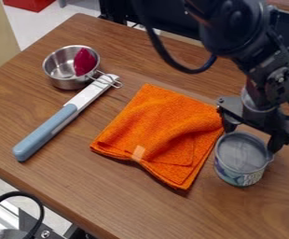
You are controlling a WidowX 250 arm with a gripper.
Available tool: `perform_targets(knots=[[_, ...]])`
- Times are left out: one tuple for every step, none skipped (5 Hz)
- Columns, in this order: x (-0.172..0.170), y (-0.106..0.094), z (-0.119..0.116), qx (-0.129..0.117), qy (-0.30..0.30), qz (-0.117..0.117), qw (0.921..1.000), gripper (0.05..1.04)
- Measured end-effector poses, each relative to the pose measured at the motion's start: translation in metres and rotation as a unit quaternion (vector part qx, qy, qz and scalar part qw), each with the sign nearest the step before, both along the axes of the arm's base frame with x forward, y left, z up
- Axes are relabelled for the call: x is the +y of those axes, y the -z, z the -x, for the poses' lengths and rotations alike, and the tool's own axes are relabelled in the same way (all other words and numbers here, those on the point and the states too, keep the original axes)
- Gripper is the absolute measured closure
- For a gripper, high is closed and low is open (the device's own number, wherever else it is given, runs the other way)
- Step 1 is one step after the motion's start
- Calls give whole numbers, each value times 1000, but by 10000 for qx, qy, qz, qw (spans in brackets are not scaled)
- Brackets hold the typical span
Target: Move the can to the lower right corner of table
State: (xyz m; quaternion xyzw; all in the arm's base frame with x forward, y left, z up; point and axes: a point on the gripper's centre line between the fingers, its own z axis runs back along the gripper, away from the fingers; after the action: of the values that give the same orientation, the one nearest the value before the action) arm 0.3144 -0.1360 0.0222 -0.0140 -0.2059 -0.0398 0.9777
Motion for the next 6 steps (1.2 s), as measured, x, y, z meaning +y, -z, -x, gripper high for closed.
perform_targets(knots=[[1,-1,14,-20,46,69,10000,84],[1,0,32,0,89,123,9999,84],[0,2,46,-22,92,158,9998,84],[0,0,59,-63,212,201,9996,84],[0,-4,69,-71,197,290,9994,84],[0,-4,79,37,137,359,9993,84]])
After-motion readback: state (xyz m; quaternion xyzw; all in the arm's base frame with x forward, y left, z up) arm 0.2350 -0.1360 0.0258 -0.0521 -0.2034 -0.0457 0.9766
